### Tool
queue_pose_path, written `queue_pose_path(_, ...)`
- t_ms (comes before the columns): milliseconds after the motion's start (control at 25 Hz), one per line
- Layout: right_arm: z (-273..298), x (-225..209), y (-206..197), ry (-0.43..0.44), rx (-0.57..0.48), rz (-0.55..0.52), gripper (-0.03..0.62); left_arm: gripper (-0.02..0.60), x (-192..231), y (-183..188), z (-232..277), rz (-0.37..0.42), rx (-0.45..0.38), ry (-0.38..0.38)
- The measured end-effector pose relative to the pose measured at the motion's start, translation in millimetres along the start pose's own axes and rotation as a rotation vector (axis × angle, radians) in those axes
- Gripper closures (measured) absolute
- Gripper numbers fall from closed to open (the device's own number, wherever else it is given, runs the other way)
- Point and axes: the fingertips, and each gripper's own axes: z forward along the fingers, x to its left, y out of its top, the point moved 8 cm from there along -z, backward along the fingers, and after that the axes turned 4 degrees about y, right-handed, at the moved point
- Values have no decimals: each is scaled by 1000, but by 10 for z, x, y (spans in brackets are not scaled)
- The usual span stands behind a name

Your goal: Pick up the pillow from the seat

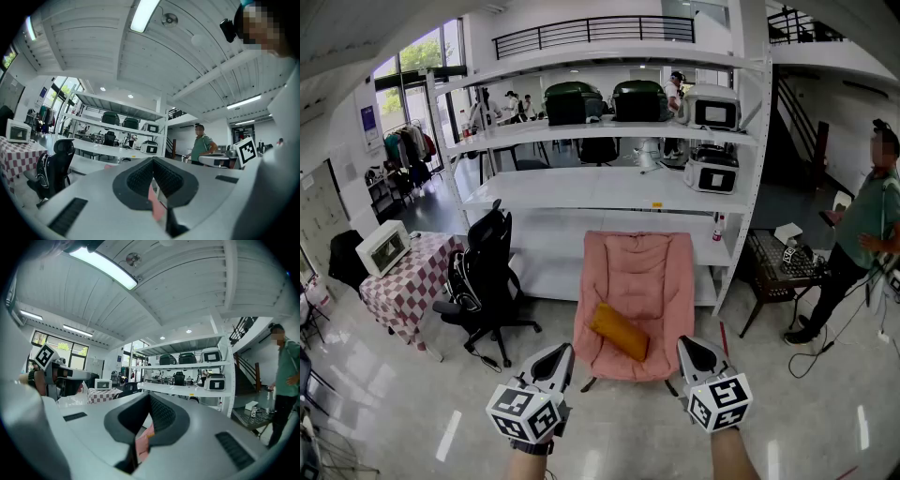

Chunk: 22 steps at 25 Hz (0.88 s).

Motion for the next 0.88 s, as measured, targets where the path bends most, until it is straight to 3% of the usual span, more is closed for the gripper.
queue_pose_path(880, -218, -459, -54, 63, -50, 23, 591, 577, -435, -92, 215, 12, -19, 62)
